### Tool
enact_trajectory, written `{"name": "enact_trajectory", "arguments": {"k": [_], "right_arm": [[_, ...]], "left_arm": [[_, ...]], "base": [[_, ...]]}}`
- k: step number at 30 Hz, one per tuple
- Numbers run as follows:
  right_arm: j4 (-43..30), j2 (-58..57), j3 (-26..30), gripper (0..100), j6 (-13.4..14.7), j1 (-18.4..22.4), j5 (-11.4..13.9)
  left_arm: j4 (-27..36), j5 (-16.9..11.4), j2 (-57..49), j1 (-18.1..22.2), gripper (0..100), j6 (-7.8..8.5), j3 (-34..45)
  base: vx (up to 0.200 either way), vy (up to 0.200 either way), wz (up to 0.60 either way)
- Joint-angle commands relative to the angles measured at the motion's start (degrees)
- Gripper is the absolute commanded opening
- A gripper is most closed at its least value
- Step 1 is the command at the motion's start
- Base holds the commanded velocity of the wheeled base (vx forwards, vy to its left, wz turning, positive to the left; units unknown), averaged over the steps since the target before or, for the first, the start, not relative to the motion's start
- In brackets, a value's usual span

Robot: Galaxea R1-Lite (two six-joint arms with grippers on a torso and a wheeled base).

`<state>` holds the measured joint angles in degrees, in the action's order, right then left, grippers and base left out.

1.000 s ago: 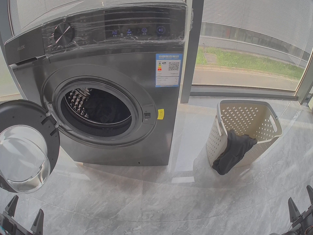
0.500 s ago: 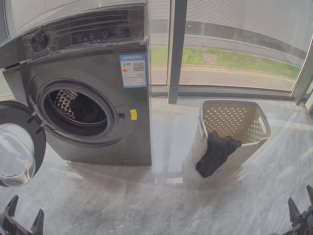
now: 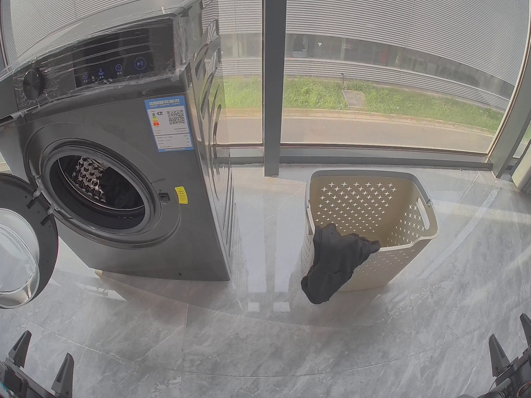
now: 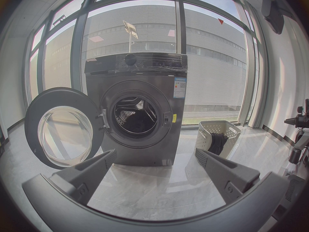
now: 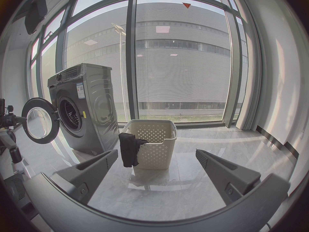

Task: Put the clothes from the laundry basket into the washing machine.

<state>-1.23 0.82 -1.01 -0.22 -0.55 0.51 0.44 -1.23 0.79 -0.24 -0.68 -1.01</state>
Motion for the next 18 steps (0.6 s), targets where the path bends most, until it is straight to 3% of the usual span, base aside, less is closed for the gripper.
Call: {"name": "enact_trajectory", "arguments": {"k": [1,8,14,18], "right_arm": [[0.00,-0.82,0.48,100,-0.04,0.02,0.10],[0.00,-0.82,0.48,100,-0.04,0.02,0.54],[0.09,-0.82,0.48,100,0.04,0.02,0.54],[0.09,-0.82,0.48,100,0.04,0.02,0.45]], "left_arm": [[0.00,0.18,-0.79,-0.02,100,-0.11,0.66],[-0.09,0.26,-0.79,-0.02,100,-0.11,0.66],[-0.09,0.35,-0.79,0.07,100,0.07,0.75],[-0.09,2.55,-0.79,0.33,100,0.42,0.84]], "base": [[0.000,0.000,0.00],[0.171,0.000,0.00],[0.000,0.000,0.00],[0.000,0.000,0.00]]}}
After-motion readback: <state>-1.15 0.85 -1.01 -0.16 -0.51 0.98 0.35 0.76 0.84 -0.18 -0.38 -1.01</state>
